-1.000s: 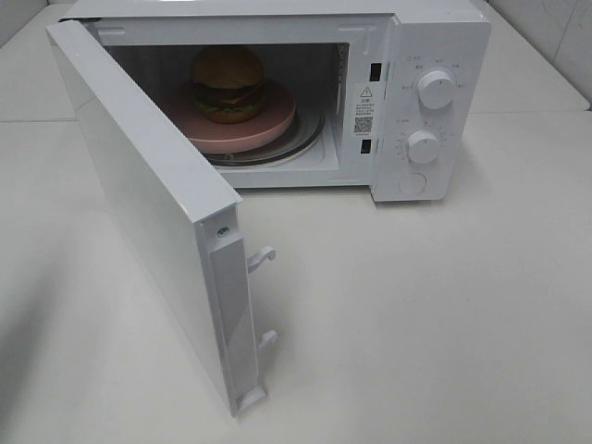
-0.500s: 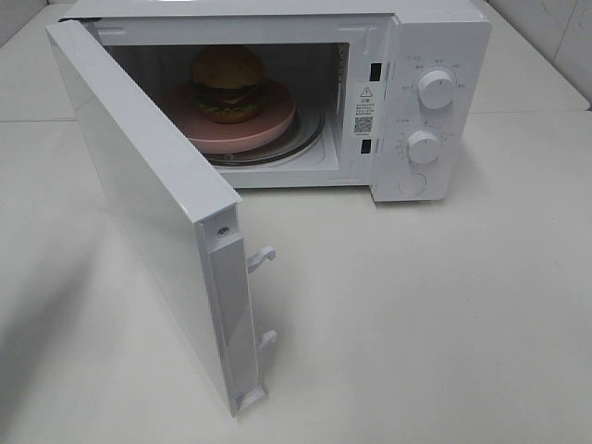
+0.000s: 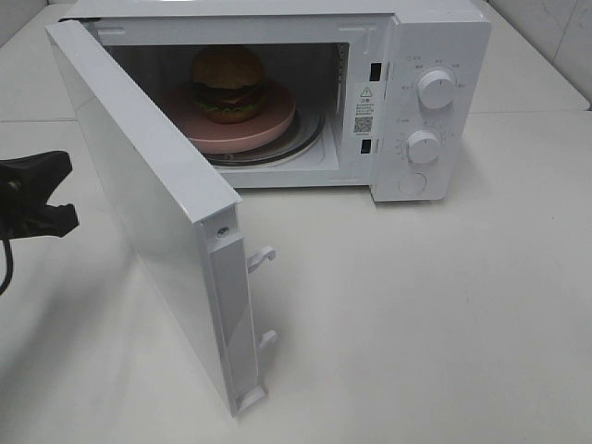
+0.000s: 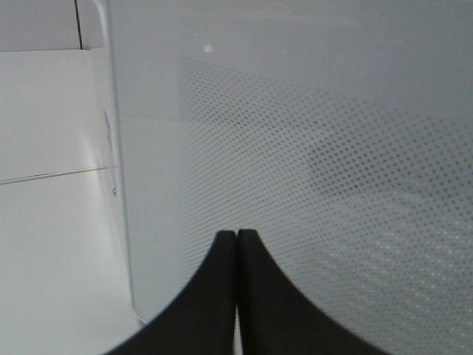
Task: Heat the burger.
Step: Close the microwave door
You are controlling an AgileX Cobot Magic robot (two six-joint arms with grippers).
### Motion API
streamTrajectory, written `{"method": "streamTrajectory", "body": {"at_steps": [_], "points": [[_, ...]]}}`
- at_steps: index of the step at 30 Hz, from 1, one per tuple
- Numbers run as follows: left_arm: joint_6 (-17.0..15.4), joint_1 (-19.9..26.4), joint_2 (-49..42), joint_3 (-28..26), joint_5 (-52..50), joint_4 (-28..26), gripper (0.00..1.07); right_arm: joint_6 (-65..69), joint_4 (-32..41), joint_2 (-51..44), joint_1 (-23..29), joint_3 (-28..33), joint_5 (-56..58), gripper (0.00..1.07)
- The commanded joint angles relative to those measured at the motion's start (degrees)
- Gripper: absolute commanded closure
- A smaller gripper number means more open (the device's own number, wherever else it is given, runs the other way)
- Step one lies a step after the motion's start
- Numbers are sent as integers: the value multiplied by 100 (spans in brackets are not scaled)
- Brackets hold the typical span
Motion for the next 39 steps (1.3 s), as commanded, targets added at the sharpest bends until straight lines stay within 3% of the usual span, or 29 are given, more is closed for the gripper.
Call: {"method": "streamTrajectory", "body": {"at_steps": [1, 21, 27, 29, 35, 39], "points": [[-6, -275, 241, -218, -120, -166, 107, -52, 29, -120, -23, 11, 29, 9], [138, -1266, 636, -1112, 458, -676, 107, -52, 29, -120, -23, 11, 29, 9], [155, -1656, 871, -1518, 584, -1507, 107, -52, 29, -120, -23, 11, 29, 9], [361, -1874, 1037, -1822, 584, -2045, 107, -52, 29, -120, -23, 11, 29, 9], [756, -2235, 1473, -2527, 647, -2676, 107, -52, 29, -120, -23, 11, 29, 9], [848, -2332, 1639, -2882, 756, -3100, 107, -52, 29, -120, -23, 11, 29, 9]]}}
